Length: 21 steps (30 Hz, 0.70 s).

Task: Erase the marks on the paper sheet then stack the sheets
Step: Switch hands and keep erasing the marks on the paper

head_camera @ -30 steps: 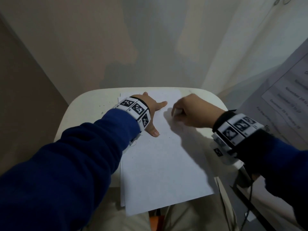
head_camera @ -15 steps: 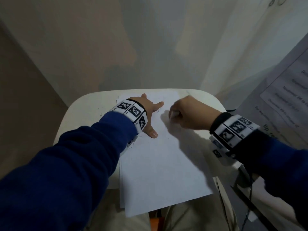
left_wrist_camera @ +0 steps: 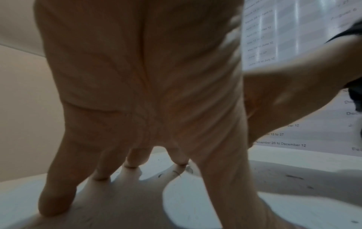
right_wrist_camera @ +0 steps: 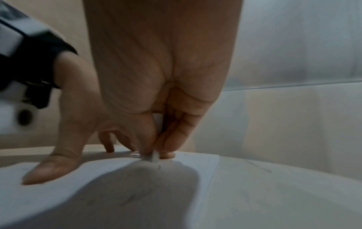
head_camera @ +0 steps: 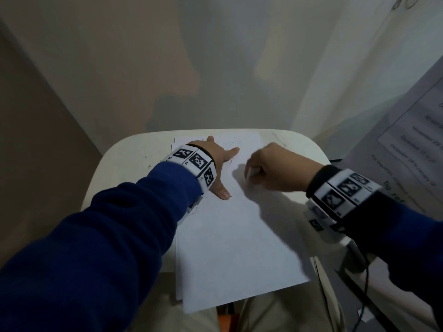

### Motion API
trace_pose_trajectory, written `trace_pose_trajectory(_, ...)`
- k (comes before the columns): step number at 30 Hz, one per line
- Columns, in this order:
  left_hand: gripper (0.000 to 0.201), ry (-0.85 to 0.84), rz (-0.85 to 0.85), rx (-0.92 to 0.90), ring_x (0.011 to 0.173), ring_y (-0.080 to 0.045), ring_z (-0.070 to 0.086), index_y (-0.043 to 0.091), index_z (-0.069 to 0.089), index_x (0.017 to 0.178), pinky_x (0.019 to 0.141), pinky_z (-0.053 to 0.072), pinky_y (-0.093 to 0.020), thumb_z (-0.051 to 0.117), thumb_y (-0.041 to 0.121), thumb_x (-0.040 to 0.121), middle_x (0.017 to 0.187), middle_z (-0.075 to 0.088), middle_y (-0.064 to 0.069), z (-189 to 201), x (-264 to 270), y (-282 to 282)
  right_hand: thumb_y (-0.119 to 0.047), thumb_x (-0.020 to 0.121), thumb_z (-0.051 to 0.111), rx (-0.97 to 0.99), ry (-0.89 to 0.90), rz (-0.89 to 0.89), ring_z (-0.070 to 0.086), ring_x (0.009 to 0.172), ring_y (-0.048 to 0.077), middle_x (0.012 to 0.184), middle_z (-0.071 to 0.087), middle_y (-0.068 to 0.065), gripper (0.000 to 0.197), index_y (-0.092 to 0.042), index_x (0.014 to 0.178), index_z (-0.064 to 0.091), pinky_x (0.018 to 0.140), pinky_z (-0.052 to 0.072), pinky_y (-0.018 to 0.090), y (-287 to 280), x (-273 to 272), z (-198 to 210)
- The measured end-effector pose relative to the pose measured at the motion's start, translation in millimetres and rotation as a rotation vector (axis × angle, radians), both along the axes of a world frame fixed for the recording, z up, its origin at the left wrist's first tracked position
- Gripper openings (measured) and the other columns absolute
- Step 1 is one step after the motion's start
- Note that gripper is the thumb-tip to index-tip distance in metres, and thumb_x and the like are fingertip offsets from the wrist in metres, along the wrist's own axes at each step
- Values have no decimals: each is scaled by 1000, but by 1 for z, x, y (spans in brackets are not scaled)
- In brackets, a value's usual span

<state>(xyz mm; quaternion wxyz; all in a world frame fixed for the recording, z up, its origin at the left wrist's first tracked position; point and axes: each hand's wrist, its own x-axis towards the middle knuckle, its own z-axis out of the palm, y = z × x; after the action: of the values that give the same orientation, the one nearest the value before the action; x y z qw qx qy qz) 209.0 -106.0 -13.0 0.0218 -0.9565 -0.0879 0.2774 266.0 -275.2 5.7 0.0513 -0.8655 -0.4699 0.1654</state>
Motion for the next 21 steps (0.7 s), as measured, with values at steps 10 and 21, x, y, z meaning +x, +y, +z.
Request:
trace_pose_trajectory(10, 127, -42, -5, -37, 152, -33, 15, 45, -5, 156, 114, 33, -57, 69, 84, 60, 167, -9, -6, -7, -12, 8, -13, 79, 62, 35, 13, -27, 62, 76, 16, 76, 68, -3, 10, -16, 72, 68, 73, 54, 34, -3, -4, -12)
trace_pose_trajectory(21, 117, -15, -128, -81, 150, -21, 17, 39, 8, 158, 115, 34, -47, 74, 71, 68, 167, -5, 10, -7, -44, 15, -8, 81, 60, 96, 64, -6, 55, 65, 3, 66, 61, -13, 30, -29, 60, 56, 64, 44, 23, 9, -11, -8)
